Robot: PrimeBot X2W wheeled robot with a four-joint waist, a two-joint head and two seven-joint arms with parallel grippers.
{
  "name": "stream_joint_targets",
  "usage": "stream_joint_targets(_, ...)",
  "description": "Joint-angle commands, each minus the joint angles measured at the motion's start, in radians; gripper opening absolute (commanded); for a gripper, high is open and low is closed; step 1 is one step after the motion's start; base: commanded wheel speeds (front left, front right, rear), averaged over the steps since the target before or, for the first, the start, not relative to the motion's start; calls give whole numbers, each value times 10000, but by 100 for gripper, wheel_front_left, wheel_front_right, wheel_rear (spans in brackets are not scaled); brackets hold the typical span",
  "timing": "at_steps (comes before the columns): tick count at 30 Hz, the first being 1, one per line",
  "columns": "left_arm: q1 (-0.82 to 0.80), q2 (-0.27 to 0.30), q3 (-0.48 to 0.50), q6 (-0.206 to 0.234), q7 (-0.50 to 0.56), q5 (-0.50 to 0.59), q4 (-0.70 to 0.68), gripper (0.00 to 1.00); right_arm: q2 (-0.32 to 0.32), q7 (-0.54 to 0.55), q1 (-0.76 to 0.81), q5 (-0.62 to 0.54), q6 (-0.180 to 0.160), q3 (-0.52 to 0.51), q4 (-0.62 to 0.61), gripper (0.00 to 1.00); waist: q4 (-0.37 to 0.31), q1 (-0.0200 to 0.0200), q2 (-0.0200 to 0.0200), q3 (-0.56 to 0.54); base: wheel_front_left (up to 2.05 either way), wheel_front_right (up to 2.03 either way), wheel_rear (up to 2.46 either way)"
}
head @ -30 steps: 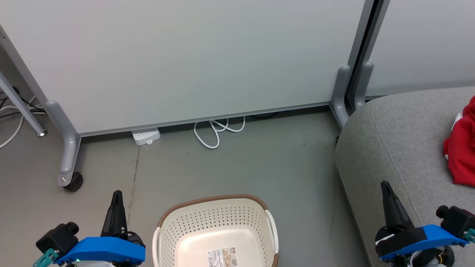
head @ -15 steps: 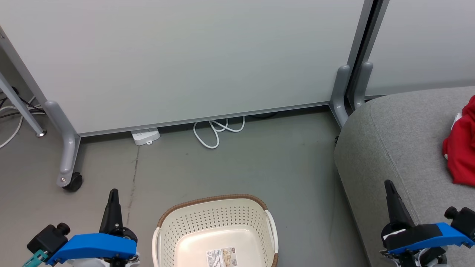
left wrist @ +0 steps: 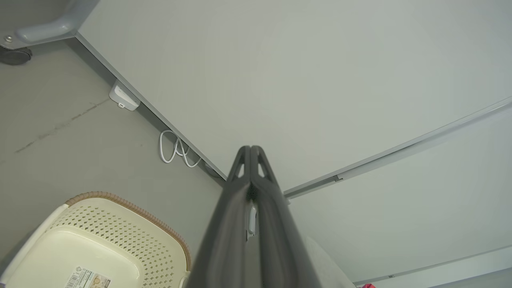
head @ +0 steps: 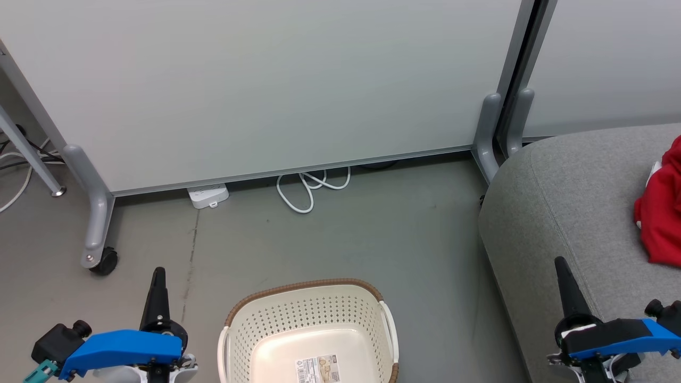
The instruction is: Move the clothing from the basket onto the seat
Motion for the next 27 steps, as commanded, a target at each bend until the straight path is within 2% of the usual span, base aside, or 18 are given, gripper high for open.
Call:
stream_joint_targets(1,-275,19,79,-50,75,-321,-130,0,15,79,-255,350,3,-56,-138,0,-2,0,0,0,0,0,0)
stream_joint_targets(27,-405,20,343,-80,723,-2795,-187,0,99,735,-309,2996,3,-287,-247,0,-32,0,0,4,0,0,0)
